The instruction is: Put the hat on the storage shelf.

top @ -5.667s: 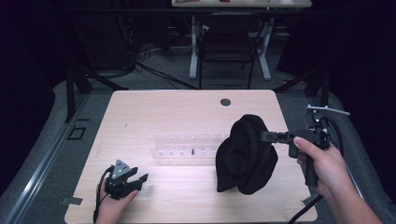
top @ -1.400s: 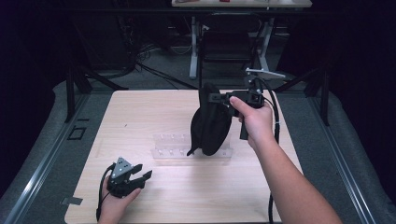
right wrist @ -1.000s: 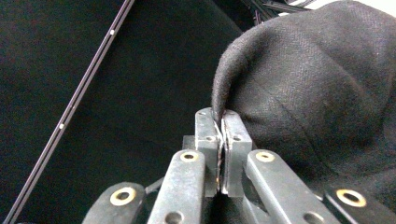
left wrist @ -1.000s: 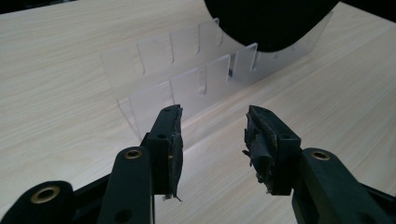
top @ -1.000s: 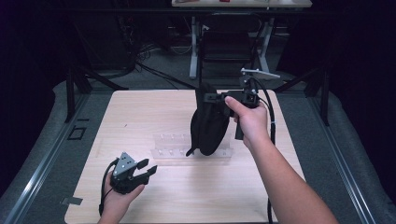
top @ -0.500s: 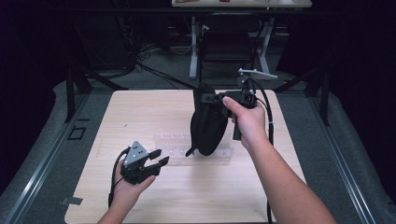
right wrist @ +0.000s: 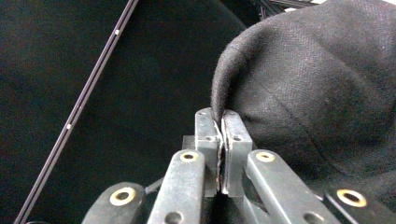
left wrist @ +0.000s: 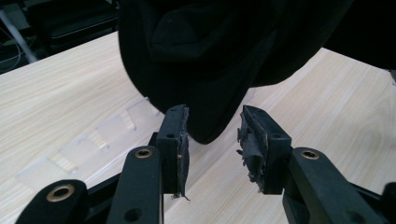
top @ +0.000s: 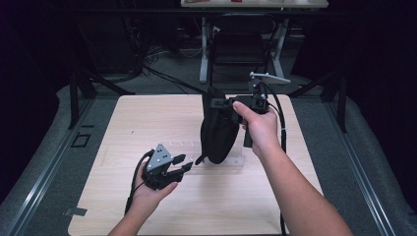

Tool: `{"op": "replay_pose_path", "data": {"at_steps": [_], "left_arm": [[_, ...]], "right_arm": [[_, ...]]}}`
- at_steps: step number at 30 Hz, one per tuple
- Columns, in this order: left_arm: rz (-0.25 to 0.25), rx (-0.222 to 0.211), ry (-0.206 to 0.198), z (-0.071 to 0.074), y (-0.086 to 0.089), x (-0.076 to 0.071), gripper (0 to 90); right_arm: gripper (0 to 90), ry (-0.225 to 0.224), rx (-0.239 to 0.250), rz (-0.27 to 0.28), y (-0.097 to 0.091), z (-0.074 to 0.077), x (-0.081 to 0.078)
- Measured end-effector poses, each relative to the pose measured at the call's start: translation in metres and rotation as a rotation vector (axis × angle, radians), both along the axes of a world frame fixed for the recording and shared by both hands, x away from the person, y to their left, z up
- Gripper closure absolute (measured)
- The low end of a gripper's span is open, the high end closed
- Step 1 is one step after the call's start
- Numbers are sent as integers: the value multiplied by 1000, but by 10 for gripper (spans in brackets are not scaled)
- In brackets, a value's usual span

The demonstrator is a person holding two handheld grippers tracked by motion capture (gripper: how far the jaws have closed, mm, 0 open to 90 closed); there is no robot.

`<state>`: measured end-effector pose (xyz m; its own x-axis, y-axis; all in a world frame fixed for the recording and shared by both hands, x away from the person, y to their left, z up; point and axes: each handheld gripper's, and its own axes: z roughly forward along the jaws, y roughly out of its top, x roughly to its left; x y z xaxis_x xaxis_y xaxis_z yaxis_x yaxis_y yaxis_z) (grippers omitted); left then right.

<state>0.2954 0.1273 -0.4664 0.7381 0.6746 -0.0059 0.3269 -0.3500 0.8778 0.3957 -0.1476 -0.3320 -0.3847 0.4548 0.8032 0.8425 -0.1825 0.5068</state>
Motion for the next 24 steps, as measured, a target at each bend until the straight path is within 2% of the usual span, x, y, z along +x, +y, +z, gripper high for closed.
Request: {"op": "replay_pose_path", "data": {"at_steps": [10,13,24], "left_arm": [[-19,15,-3,3,-18,4,627],[-26,23,-2,2,-22,6,663],[-24,74,-20,2,-35,9,719]], "right_arm": [[873,-2,2,6,2,0,0],[872,-2,2,7,3,0,0],[871,-3,9,9,5,-1,0]]}}
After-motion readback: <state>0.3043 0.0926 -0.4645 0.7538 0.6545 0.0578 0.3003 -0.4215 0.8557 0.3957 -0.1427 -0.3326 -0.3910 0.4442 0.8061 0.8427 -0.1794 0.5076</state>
